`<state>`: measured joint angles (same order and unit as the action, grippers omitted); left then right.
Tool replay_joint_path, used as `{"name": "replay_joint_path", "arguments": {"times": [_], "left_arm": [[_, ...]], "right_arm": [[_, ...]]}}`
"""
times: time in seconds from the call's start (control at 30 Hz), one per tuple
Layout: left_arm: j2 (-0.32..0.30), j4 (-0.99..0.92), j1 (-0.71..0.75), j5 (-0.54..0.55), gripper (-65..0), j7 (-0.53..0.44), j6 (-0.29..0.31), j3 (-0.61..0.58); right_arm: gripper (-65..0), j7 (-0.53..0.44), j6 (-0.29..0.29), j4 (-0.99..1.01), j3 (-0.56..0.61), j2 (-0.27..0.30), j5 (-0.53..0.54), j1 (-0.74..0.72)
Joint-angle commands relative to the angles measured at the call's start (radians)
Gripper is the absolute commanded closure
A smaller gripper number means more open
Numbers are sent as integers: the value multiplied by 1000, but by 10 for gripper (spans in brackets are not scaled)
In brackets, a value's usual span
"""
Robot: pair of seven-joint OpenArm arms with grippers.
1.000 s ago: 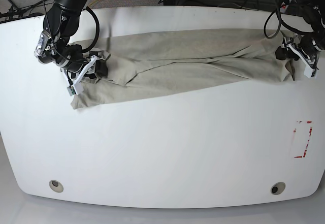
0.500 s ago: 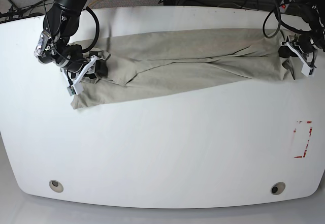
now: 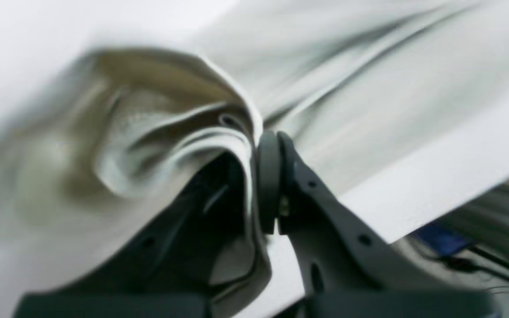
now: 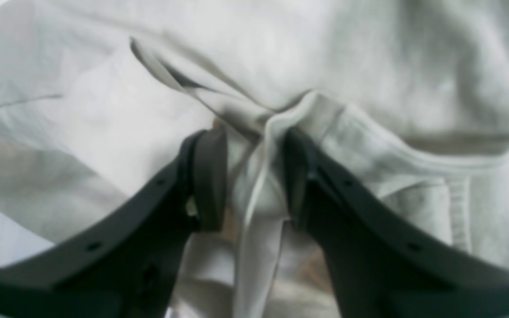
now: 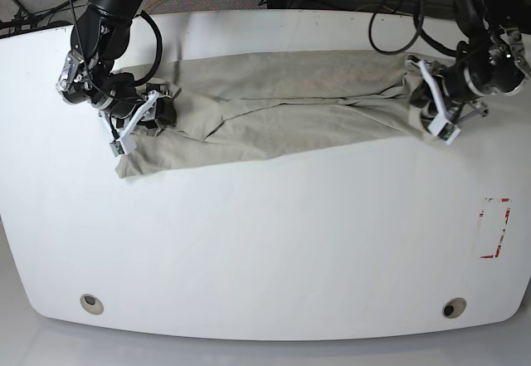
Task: Fold the T-shirt properly
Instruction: 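Grasp the strip end with the left gripper and fold it toward the right gripper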
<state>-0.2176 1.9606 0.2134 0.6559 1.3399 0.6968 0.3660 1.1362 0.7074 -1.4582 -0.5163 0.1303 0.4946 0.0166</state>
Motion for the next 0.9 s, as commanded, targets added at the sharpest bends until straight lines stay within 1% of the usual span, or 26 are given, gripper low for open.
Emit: {"name": "replay_joint_path", "arguments": {"times": [0.0,0.13,0.2,0.33,0.4,0.5,0.67,0.77,0.87], "left_arm": [[10,32,-10,6,0,-1,1,-78],[30,30,-52,3,0,-3,1,-207],[51,27,-81,0,0,-3,1,-269],[86,9,-104,0,0,-3,1,-327],[99,0,-111,0,0,-4,1,-348],[119,-7,-141,0,0,-4,-21,-370],[146,-8,-151,-5,0,-6,-24,-385],[175,-8,-151,-55,0,-6,-24,-390],[198,-8,-151,-114,0,-6,-24,-425]], "right_arm": [[-209,71,-9,4,2,4,-60,7],[-209,71,-9,4,2,4,-60,7],[-209,71,-9,4,2,4,-60,7],[-209,71,-9,4,2,4,-60,7],[-209,71,-9,4,2,4,-60,7],[-209,71,-9,4,2,4,-60,7],[-209,71,-9,4,2,4,-60,7],[-209,71,-9,4,2,4,-60,6],[-209,71,-9,4,2,4,-60,6]]}}
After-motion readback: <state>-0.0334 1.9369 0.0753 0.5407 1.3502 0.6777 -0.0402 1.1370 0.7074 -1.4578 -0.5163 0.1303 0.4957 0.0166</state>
